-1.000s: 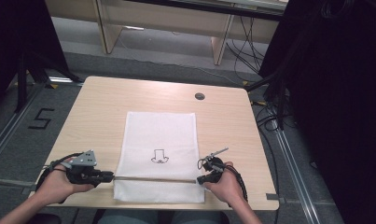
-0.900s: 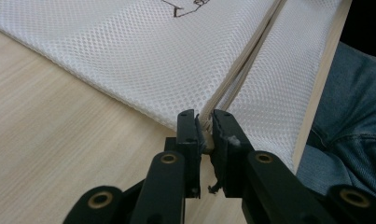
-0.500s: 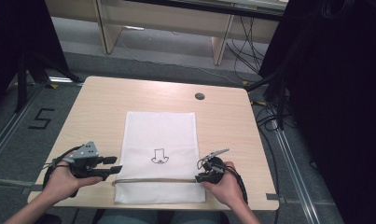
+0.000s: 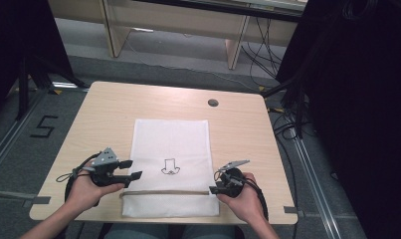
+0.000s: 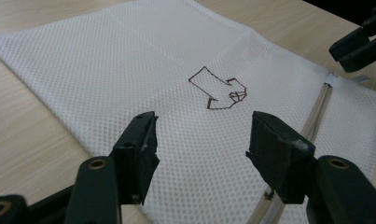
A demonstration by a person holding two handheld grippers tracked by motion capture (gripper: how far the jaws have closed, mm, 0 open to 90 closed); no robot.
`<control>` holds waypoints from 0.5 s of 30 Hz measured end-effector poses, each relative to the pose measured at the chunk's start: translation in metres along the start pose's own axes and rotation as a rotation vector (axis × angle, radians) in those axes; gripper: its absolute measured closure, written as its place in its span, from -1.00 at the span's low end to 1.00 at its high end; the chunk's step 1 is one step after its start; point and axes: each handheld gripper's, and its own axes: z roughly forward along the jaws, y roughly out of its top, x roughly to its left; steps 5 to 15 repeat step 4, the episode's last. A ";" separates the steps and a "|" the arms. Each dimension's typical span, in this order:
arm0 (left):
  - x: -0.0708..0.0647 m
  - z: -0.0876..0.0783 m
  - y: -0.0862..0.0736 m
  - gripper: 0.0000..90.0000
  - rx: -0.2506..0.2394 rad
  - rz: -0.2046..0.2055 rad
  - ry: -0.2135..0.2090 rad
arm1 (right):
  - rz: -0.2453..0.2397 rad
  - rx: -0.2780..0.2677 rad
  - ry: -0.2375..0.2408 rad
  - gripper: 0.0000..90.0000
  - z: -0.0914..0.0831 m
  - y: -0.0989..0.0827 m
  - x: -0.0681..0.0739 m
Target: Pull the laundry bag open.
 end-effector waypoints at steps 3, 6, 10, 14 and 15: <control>0.004 -0.003 -0.001 -0.08 -0.007 -0.001 0.017 | -0.005 -0.023 -0.005 0.45 0.000 0.000 -0.002; 0.005 -0.003 0.000 -0.08 -0.015 -0.003 0.020 | 0.009 -0.016 -0.008 0.44 -0.001 0.000 -0.003; 0.005 -0.003 0.000 -0.08 -0.015 -0.003 0.020 | 0.009 -0.016 -0.008 0.44 -0.001 0.000 -0.003; 0.005 -0.003 0.000 -0.08 -0.015 -0.003 0.020 | 0.009 -0.016 -0.008 0.44 -0.001 0.000 -0.003; 0.005 -0.003 0.000 -0.08 -0.015 -0.003 0.020 | 0.009 -0.016 -0.008 0.44 -0.001 0.000 -0.003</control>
